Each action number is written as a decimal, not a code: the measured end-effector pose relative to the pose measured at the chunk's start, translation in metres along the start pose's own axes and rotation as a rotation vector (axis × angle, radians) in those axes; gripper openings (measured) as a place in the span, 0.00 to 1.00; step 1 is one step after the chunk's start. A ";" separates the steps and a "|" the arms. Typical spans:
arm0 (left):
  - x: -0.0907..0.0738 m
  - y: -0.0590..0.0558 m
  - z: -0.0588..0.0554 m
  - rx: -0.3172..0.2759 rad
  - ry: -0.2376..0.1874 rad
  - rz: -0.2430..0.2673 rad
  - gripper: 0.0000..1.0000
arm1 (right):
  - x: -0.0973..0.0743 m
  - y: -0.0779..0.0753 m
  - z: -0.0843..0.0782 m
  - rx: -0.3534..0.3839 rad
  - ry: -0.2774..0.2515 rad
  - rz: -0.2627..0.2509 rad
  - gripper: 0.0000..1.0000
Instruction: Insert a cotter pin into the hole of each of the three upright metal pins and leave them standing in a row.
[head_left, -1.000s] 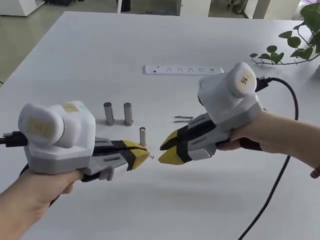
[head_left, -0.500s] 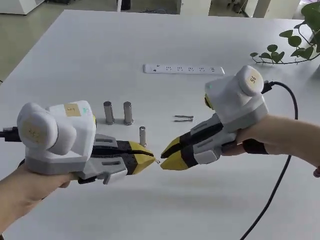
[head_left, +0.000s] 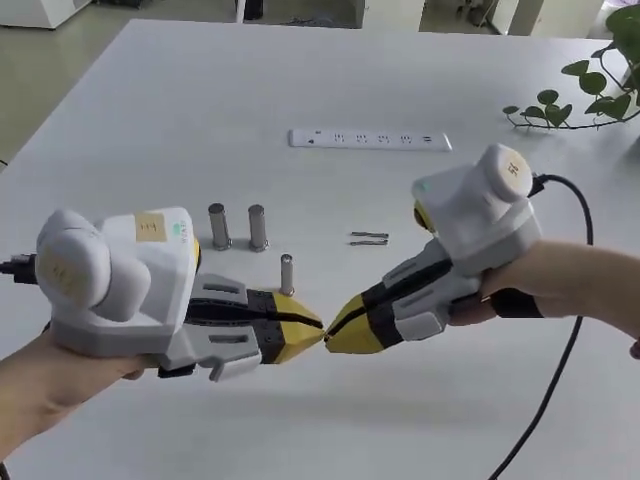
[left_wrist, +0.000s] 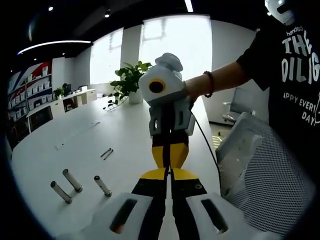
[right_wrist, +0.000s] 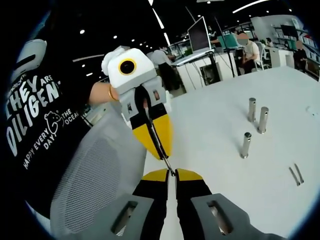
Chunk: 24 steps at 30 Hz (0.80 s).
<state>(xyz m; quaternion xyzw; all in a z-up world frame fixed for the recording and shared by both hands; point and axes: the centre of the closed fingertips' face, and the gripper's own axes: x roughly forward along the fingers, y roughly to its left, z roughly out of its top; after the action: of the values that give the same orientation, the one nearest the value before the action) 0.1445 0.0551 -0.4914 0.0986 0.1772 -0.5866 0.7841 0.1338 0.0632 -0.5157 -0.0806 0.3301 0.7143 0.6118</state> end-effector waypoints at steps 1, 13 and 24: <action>0.000 0.000 0.000 -0.001 0.001 -0.002 0.00 | 0.000 0.000 0.000 -0.003 0.000 0.002 0.00; -0.001 0.005 -0.006 -0.033 0.017 0.021 0.00 | -0.002 -0.007 -0.001 -0.076 0.027 -0.033 0.00; -0.002 0.012 -0.009 -0.042 0.022 0.065 0.03 | 0.003 -0.008 0.001 -0.159 0.084 -0.080 0.00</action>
<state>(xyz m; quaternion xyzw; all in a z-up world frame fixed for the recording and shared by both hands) 0.1544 0.0635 -0.5001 0.0944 0.1948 -0.5559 0.8026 0.1405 0.0664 -0.5199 -0.1717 0.2943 0.7091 0.6173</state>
